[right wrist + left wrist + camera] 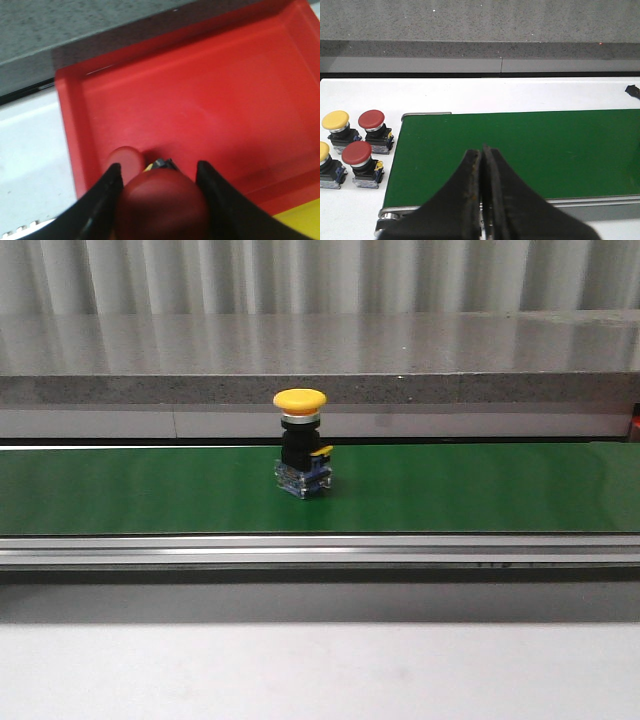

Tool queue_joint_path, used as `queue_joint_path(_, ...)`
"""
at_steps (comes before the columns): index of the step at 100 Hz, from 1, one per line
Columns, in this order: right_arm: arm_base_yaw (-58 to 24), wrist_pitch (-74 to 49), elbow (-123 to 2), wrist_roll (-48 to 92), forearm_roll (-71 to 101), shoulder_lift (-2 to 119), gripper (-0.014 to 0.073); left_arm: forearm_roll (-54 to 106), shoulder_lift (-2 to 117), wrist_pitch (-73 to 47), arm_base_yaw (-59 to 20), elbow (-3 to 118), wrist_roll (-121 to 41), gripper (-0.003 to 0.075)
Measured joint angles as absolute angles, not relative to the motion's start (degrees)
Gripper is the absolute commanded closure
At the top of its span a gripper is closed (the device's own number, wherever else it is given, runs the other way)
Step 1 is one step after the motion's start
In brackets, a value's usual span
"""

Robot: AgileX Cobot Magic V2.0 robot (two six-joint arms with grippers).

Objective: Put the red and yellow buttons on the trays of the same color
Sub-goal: 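Carry the red button with the right gripper into the red tray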

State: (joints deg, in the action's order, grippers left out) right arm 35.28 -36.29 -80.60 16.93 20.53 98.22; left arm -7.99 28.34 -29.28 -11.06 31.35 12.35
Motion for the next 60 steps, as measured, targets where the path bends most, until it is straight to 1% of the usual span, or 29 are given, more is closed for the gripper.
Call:
queue_joint_path(17, 36.9, -32.8, -80.6, 16.9, 20.5, 103.3, 0.0396, -8.0, 28.3, -29.3, -11.1, 31.4, 12.3, 0.074)
queue_joint_path(41, 36.9, -28.1, -80.6, 16.7, 23.0, 109.3, 0.0396, -8.0, 28.3, -29.3, -11.1, 31.4, 12.3, 0.074)
queue_joint_path(60, 36.9, -27.2, -82.5, 16.7, 23.3, 112.6, 0.0396, -8.0, 28.3, -29.3, -11.1, 31.4, 12.3, 0.074)
